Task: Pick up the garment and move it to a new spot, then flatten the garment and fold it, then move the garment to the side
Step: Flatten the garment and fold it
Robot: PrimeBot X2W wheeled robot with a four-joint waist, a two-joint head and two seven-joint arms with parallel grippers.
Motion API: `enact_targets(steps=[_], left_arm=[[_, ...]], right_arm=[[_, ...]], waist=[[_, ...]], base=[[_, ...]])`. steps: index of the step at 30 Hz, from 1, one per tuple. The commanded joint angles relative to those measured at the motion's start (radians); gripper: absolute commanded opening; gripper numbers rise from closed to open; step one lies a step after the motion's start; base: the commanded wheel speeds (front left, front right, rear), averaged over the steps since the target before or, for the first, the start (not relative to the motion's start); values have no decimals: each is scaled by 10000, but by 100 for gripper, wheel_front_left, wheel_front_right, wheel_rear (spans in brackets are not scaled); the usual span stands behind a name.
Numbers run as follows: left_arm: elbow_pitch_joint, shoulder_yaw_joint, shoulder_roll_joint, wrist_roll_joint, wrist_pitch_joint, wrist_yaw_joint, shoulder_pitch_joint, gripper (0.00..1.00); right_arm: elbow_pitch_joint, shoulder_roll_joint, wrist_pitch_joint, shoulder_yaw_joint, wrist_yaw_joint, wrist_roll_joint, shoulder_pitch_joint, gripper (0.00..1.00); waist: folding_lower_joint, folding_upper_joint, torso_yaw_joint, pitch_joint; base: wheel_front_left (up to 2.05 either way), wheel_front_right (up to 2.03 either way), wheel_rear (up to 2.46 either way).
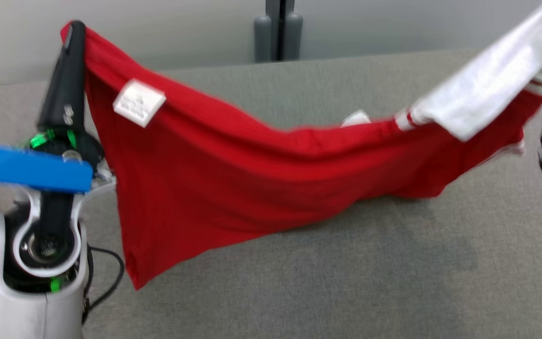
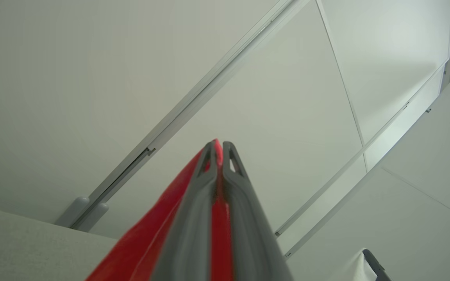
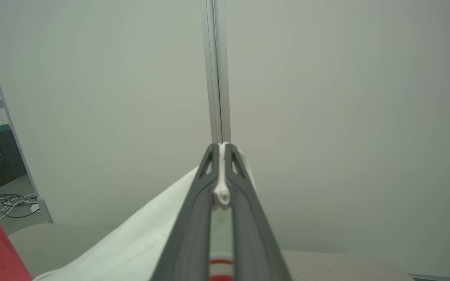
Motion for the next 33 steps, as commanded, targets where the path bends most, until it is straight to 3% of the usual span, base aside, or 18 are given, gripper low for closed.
enact_targets(steps=[1, 6, 9, 15, 20, 25, 33], left_arm=[[223, 45, 69, 29, 32, 35, -404, 0], [1874, 106, 554, 478, 142, -29, -2371, 0], [2936, 167, 740, 806, -93, -187, -3650, 0], [4851, 203, 835, 1696, -1319, -543, -6374, 0], [5922, 101, 687, 2127, -2337, -1042, -8072, 0], [6506, 33, 881, 2228, -2918, -1439, -8371, 0], [7819, -782, 1007, 2431, -3635, -1675, -6155, 0]], right_arm=[[371, -64, 50, 75, 0, 60, -420, 0], [3132, -290, 274, 793, 4, -141, -2726, 0], [4627, -353, -325, 1231, 2, -579, -4367, 0], [6832, -47, -2897, 1446, 2, -1295, -7805, 0], [7851, -254, -4921, 1520, 0, -1666, -9563, 0], [8574, -454, -6075, 1746, 0, -1505, -9731, 0], [9559, -394, -6118, 2602, 0, -534, -6922, 0]], waist=[[-1, 1, 140, 338], [-1, 1, -1, 1465], [-1, 1, -85, 2048], [-1, 1, -53, 2697], [-1, 1, -16, 2764], [-1, 1, -169, 2869], [-1, 1, -387, 2942]], base=[[0, 0, 0], [0, 0, 0], [0, 0, 0], [0, 0, 0], [0, 0, 0], [0, 0, 0], [0, 0, 0]])
